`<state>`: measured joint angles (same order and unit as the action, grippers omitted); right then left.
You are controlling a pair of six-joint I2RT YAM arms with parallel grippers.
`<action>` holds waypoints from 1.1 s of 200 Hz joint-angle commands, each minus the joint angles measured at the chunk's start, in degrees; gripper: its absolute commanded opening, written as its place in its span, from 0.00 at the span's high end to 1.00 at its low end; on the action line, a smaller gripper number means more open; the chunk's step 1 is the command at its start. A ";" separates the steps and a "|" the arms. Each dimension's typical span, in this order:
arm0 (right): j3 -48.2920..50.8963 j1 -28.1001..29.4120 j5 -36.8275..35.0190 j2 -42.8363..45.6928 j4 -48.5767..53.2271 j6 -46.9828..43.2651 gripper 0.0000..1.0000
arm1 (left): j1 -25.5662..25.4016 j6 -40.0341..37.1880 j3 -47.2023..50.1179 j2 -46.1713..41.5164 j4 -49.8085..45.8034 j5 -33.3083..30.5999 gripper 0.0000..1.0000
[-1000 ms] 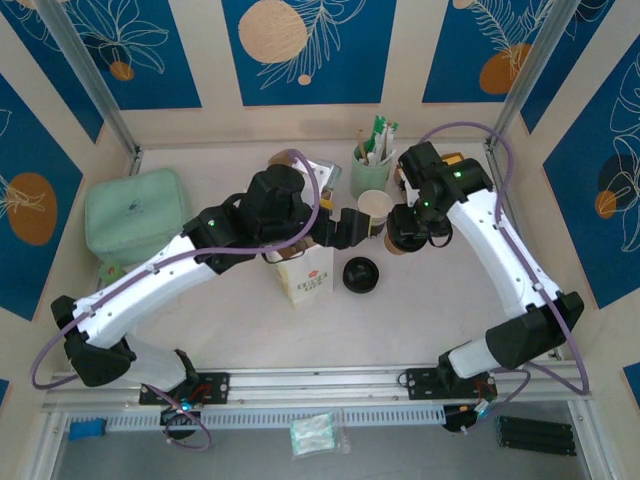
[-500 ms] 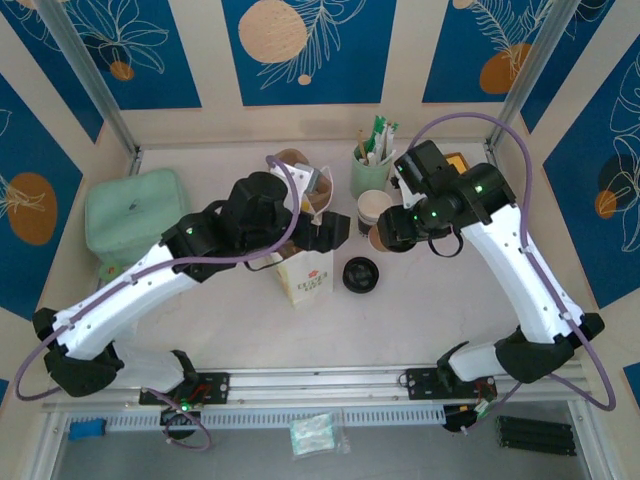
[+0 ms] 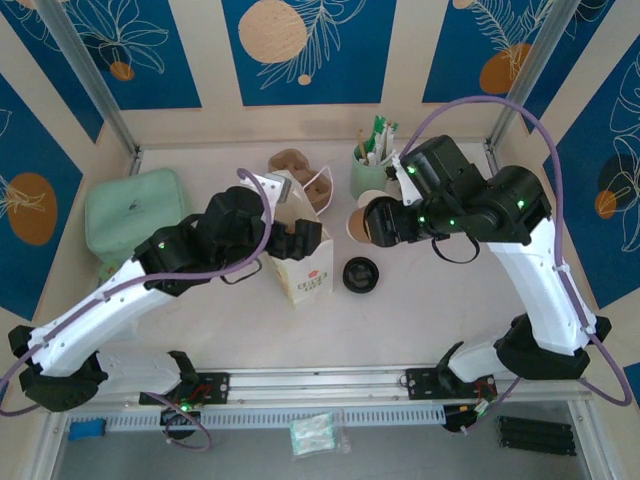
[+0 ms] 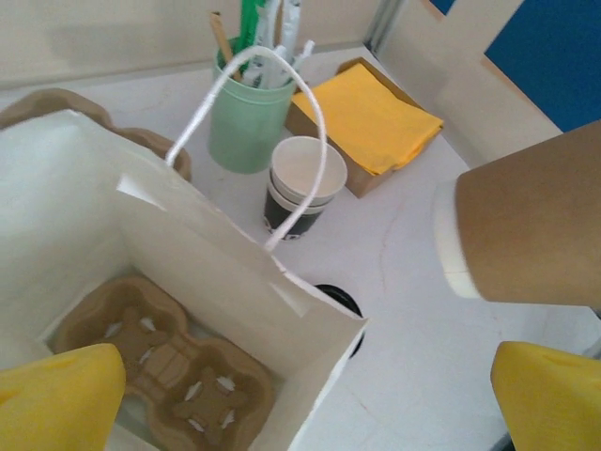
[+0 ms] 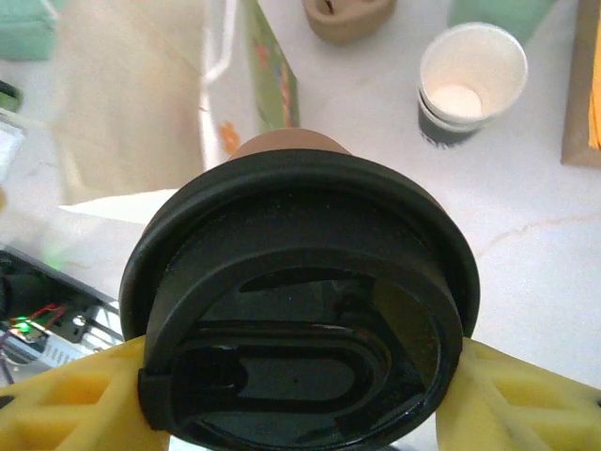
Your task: Pack the takeout coffee
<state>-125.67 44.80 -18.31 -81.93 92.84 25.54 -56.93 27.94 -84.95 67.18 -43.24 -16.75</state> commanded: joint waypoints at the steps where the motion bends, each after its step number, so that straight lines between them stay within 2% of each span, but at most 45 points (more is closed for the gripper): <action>1: -6.14 2.26 -1.32 -3.42 4.52 1.27 0.39 | -0.29 -1.66 0.21 -2.21 -3.02 -5.11 0.01; 35: -15.64 4.97 -1.21 -9.55 5.78 0.79 0.38 | 0.92 -2.12 1.60 -4.62 -3.34 -8.05 0.01; 67: -21.50 6.76 -0.11 -15.09 5.46 0.72 0.39 | 4.12 -2.10 2.80 -6.34 -2.65 -7.65 0.01; 142: -25.03 8.71 1.71 -24.11 2.45 0.91 0.39 | 18.96 -1.58 8.00 -10.72 0.17 2.63 0.01; 220: -28.38 9.23 0.78 -31.67 2.94 1.44 0.39 | 27.87 -1.23 13.69 -11.28 4.84 12.79 0.01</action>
<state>-151.94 53.65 -17.80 -112.40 92.82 26.00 -31.22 26.63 -72.58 56.77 -41.76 -8.91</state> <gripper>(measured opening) 0.620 0.994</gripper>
